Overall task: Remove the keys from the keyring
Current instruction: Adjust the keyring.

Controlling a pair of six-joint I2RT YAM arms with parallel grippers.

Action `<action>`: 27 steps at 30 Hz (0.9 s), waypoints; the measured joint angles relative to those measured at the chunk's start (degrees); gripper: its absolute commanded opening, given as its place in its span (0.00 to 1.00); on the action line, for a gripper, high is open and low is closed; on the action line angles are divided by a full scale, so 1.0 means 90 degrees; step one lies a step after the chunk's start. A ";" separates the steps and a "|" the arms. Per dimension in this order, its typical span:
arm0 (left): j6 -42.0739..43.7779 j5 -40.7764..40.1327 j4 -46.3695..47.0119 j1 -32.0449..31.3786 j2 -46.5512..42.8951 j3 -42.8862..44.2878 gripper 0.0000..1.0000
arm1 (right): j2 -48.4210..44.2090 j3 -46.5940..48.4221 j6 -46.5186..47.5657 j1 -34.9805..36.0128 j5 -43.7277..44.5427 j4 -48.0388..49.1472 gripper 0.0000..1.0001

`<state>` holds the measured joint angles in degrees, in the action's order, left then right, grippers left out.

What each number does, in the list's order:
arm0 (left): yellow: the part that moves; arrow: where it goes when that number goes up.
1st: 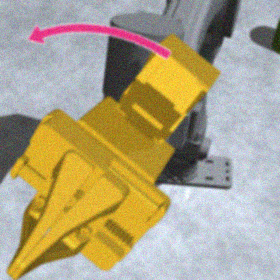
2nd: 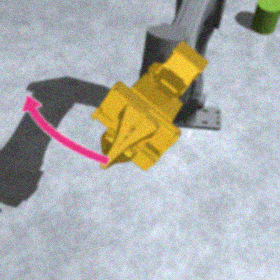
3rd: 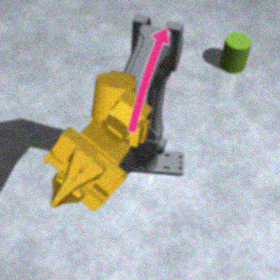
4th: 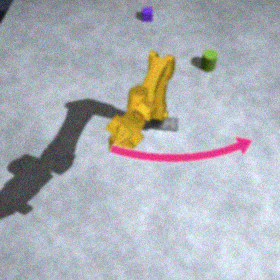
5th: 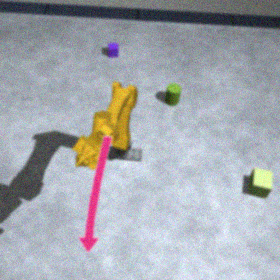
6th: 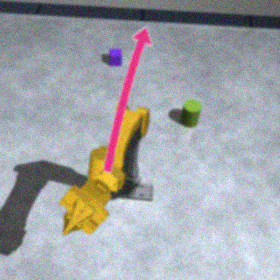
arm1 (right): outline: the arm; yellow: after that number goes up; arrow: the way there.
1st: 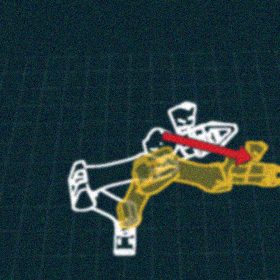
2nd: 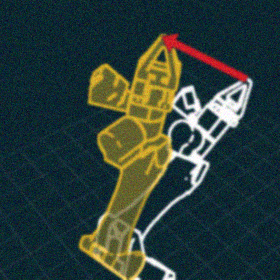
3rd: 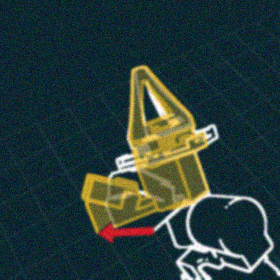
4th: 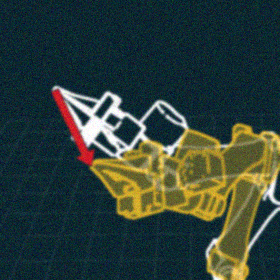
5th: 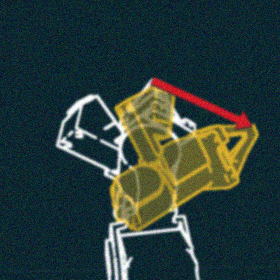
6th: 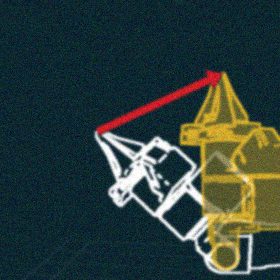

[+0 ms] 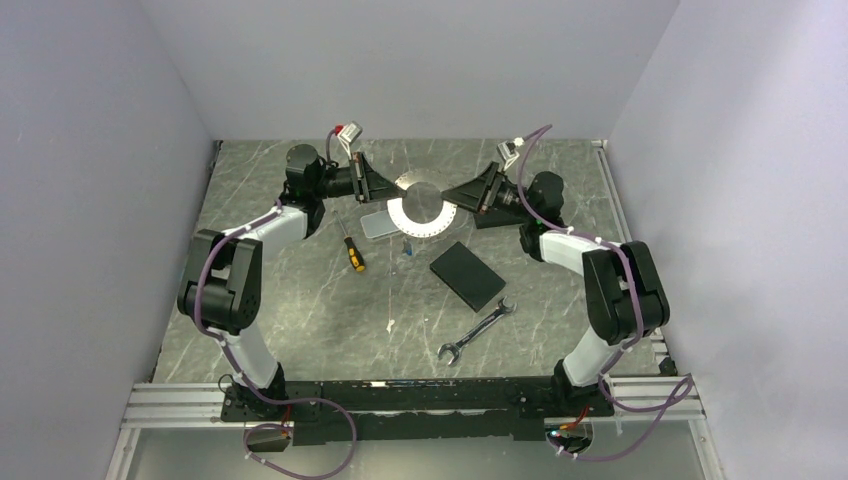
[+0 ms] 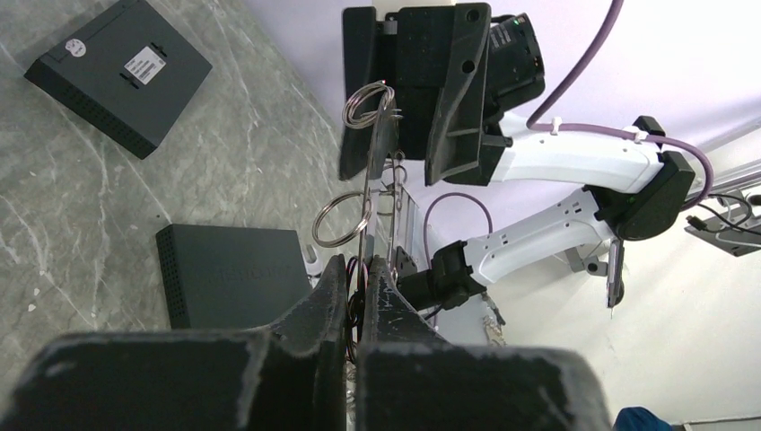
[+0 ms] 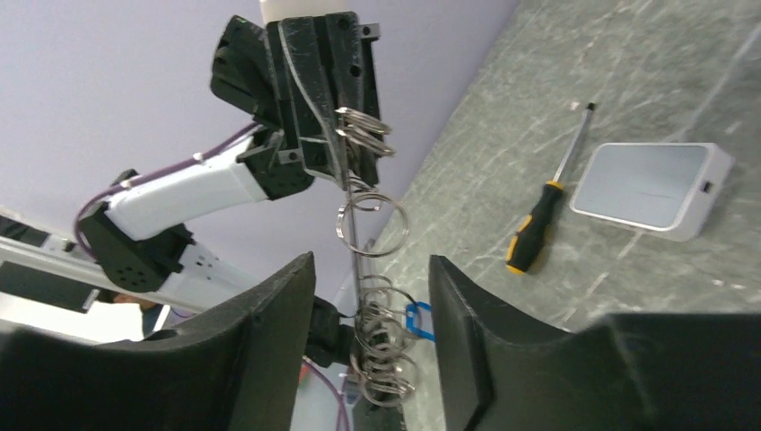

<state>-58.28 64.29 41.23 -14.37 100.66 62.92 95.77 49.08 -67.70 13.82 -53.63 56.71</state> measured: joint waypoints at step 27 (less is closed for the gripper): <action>0.1829 0.0233 -0.2222 -0.0017 -0.0466 0.0333 0.00 | -0.1039 0.3274 0.7973 0.0342 0.0505 -0.8393 0.63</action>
<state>-41.82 66.39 21.23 -14.52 96.47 65.91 86.41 78.54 4.05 16.91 -49.08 -18.83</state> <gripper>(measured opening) 0.044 0.622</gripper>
